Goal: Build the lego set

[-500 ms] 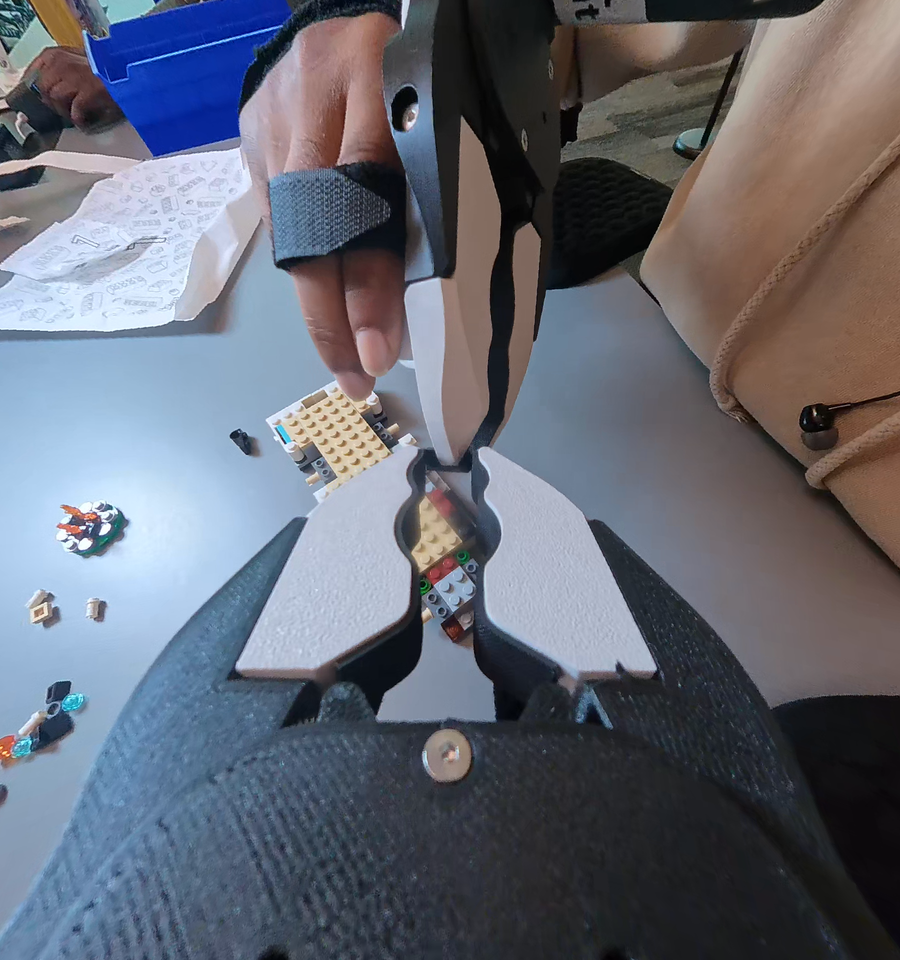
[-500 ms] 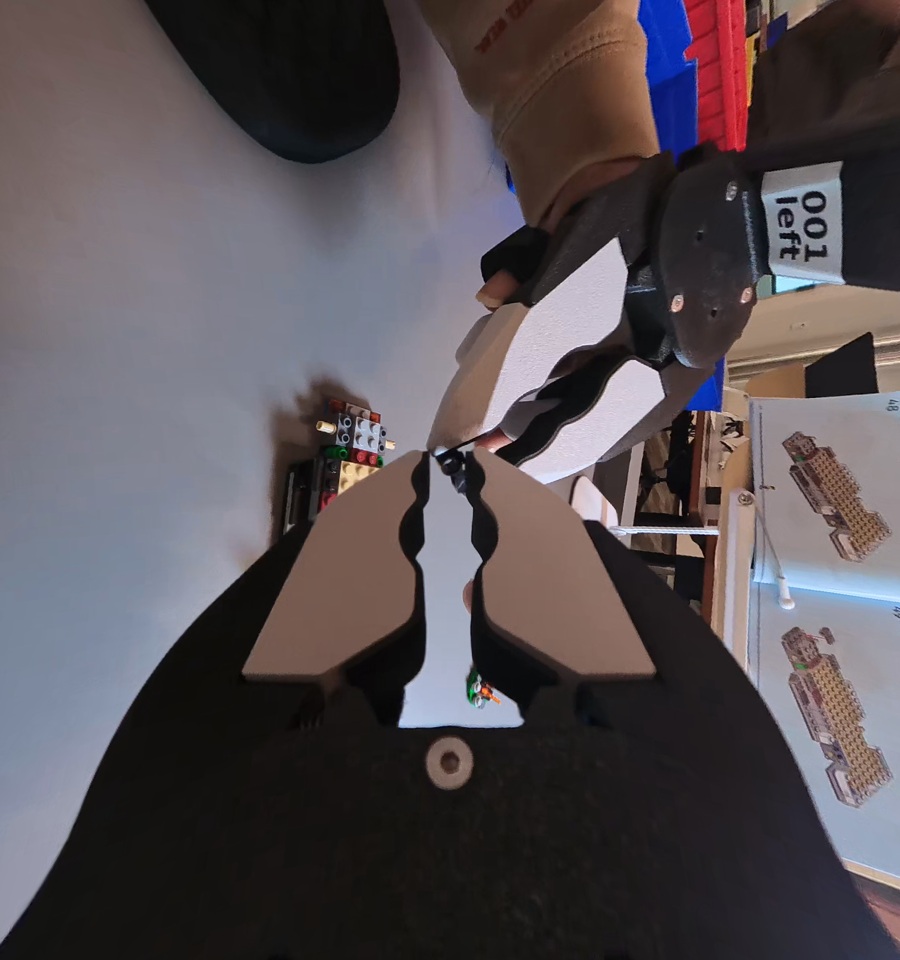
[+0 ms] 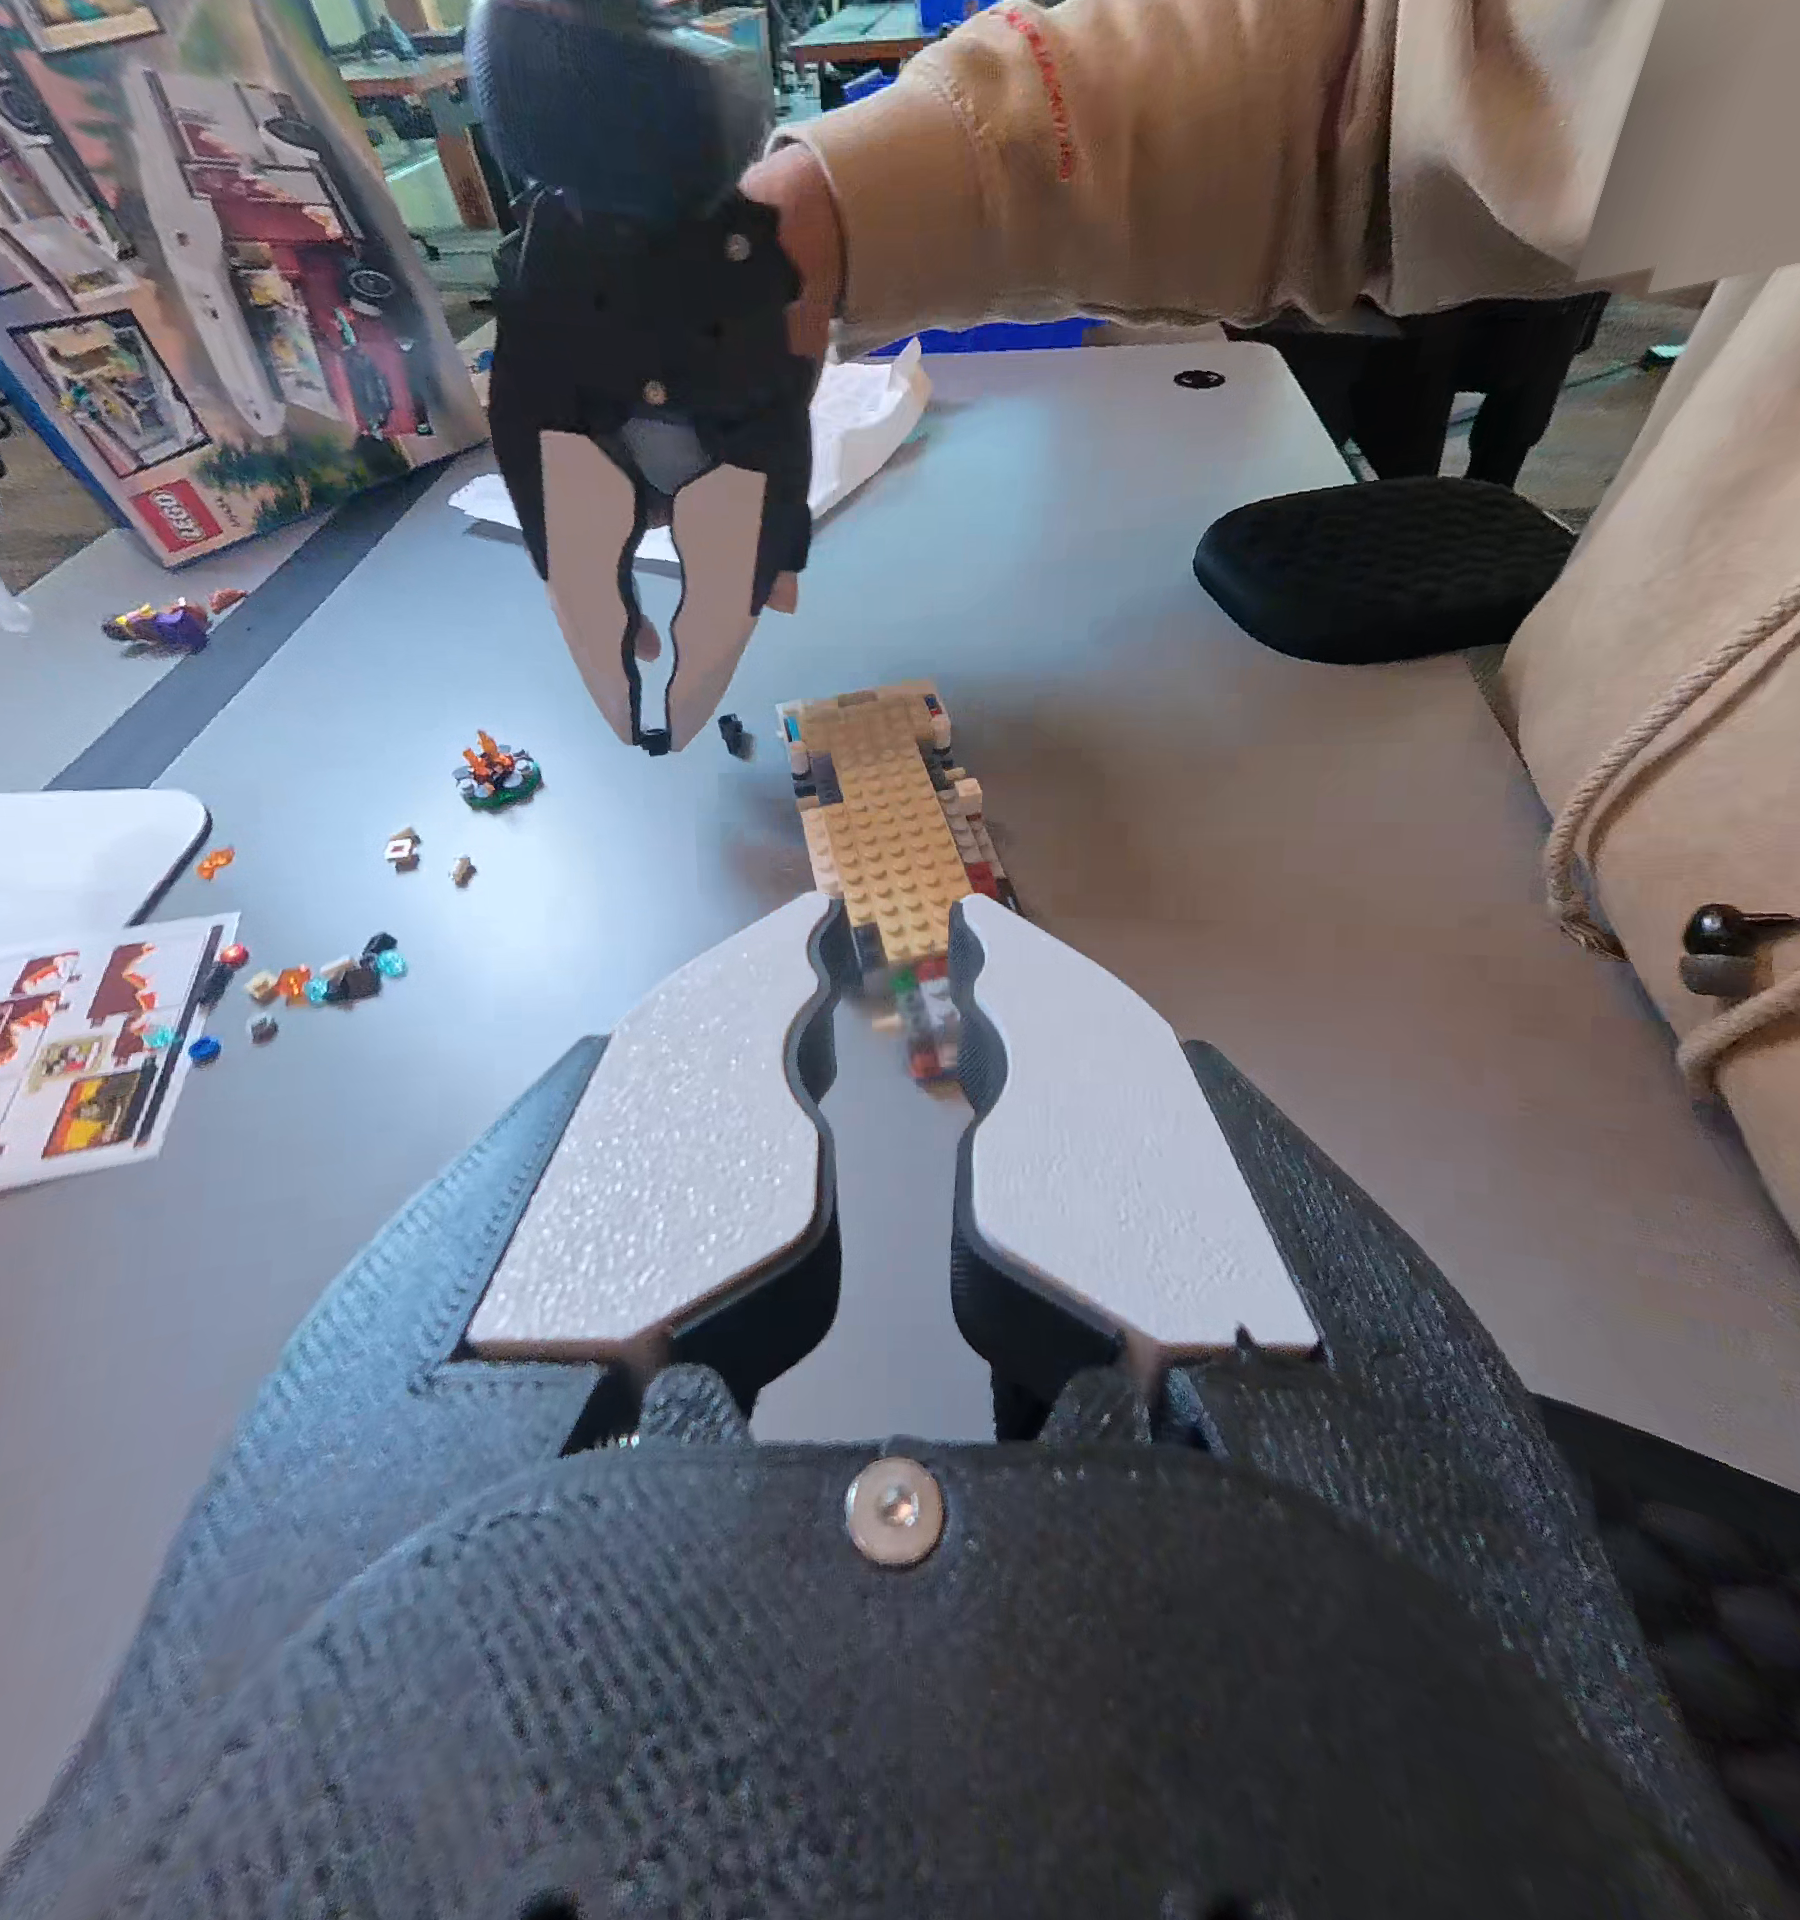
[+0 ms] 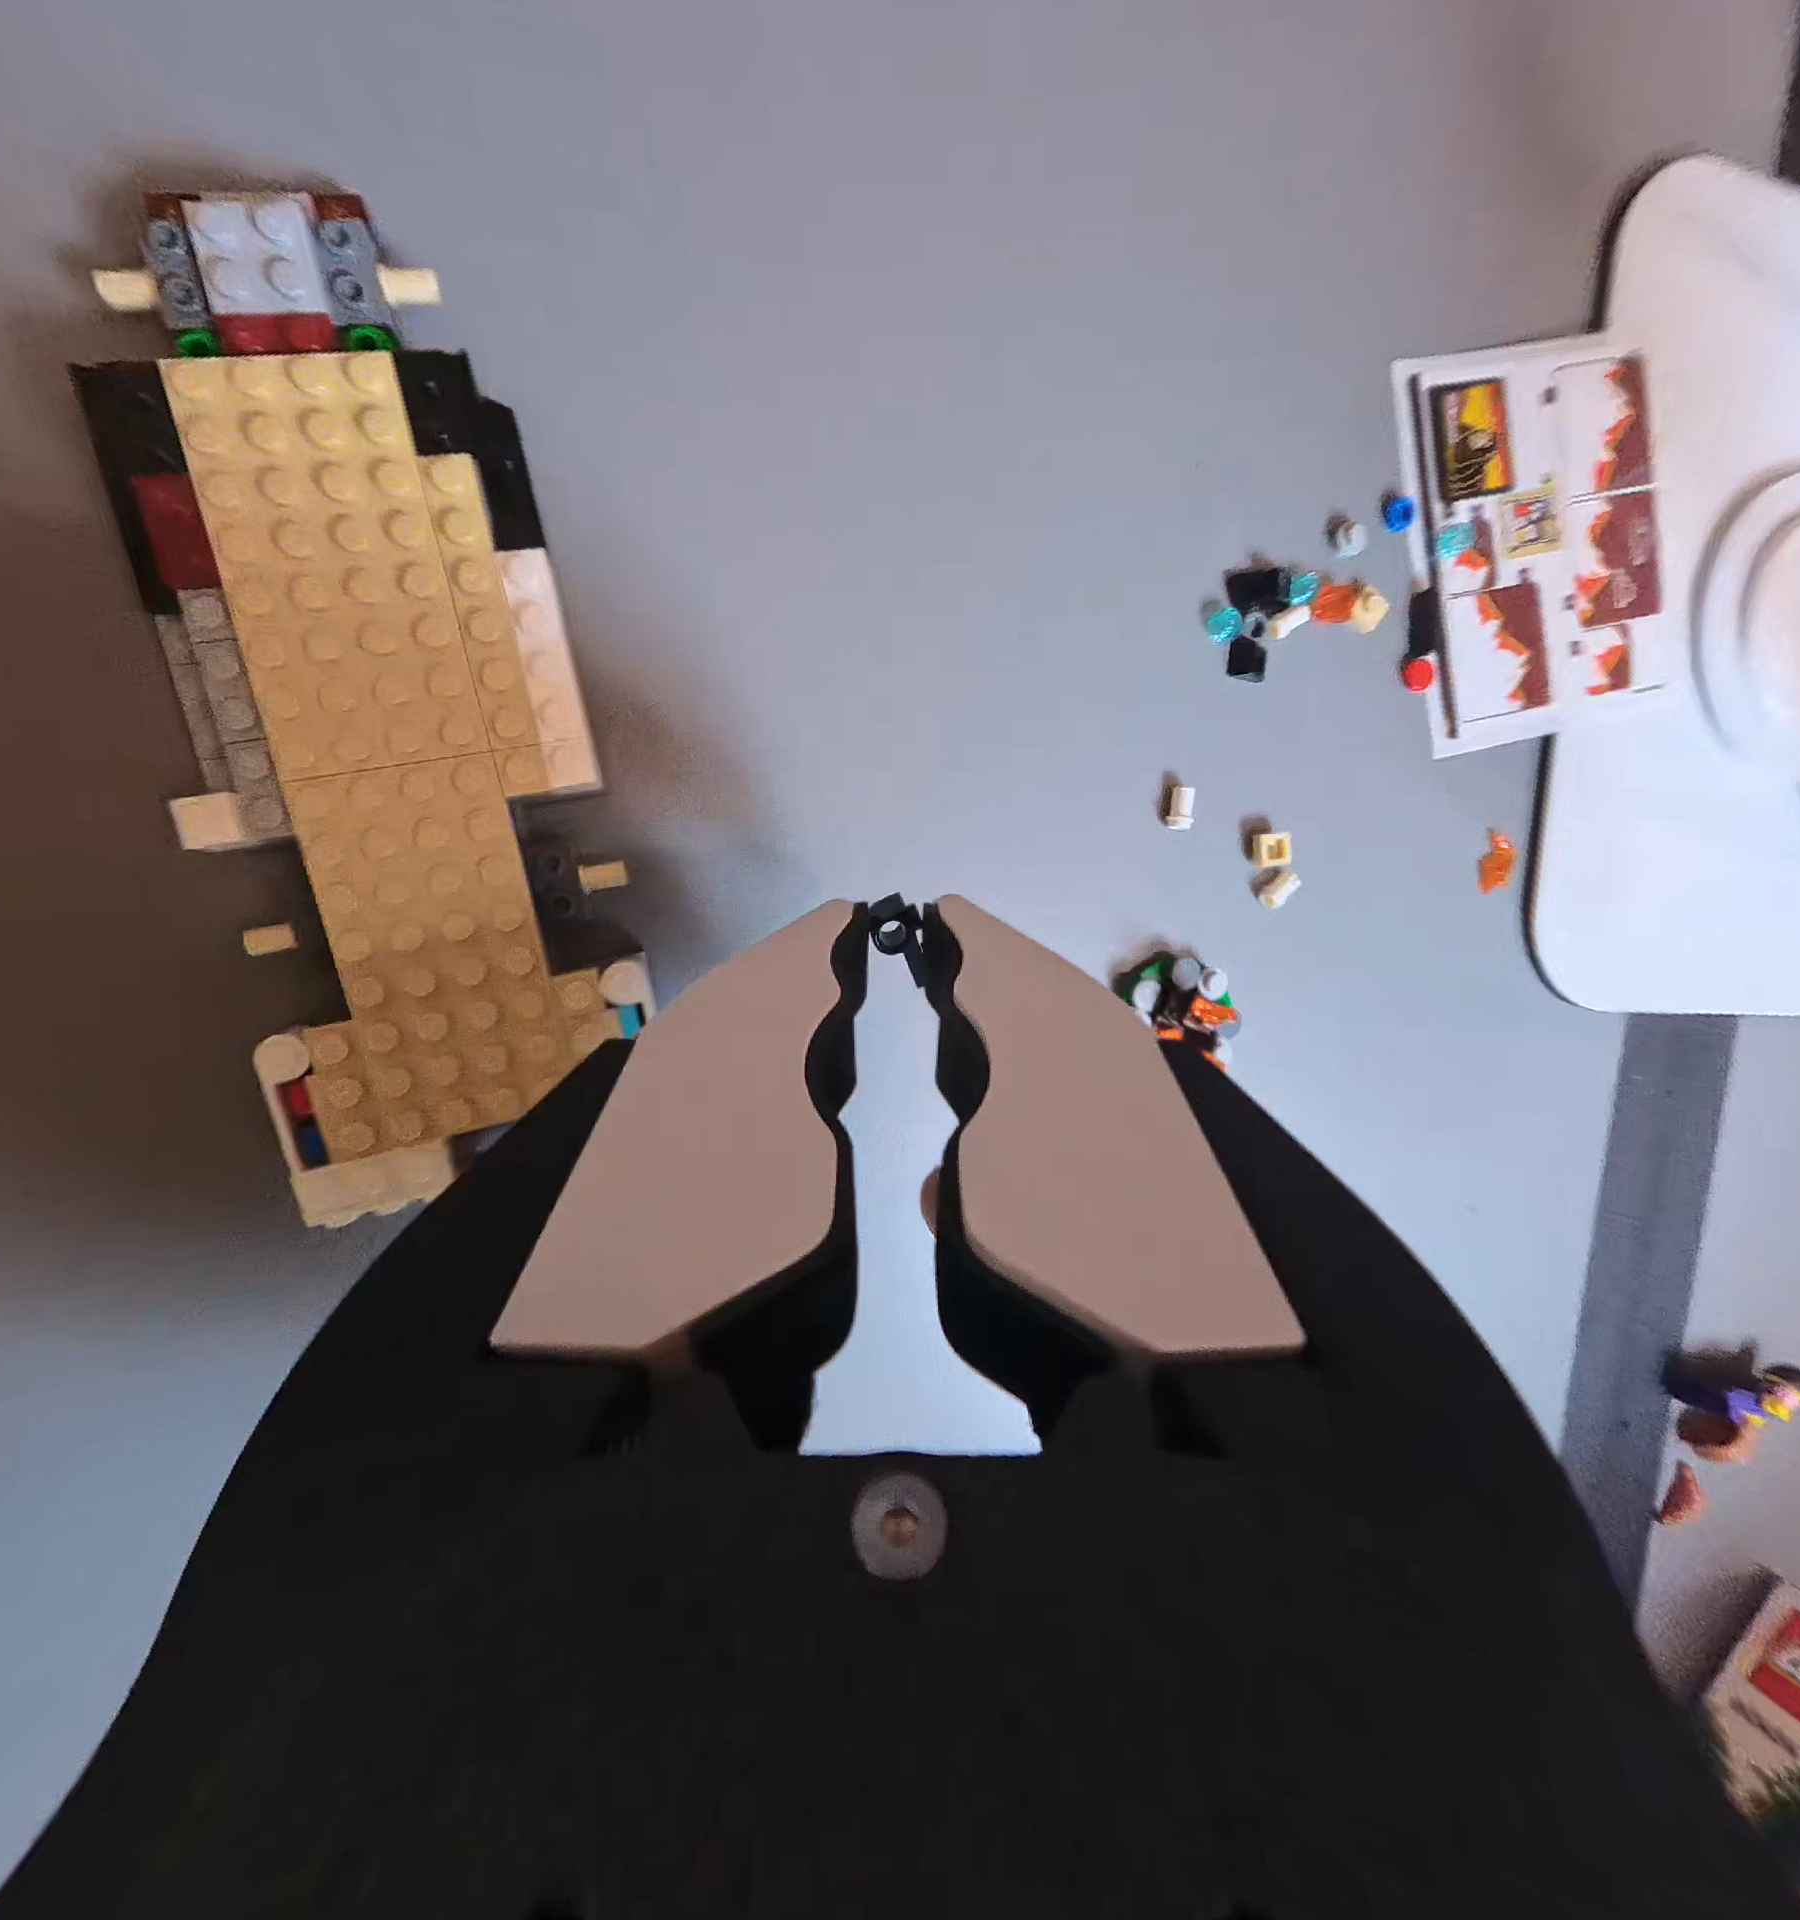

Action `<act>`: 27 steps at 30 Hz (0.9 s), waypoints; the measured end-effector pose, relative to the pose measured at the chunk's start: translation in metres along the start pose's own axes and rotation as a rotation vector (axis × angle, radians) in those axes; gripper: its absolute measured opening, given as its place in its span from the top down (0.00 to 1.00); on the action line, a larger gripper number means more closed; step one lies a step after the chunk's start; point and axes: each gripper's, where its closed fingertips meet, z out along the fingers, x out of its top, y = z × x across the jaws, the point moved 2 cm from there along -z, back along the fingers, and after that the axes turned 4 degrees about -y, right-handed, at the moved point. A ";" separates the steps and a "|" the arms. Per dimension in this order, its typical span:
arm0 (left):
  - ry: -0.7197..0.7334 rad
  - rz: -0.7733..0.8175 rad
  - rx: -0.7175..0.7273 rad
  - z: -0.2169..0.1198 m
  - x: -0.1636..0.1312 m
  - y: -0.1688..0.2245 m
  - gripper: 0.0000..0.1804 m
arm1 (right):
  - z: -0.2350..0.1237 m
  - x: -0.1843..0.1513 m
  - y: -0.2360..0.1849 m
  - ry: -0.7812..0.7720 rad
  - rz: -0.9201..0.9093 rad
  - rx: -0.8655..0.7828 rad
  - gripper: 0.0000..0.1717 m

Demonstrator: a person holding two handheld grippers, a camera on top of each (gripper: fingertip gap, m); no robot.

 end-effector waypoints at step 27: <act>-0.291 -0.470 1.071 -0.306 -0.068 -0.149 0.91 | -0.081 -0.002 -0.092 0.477 0.442 -0.195 0.81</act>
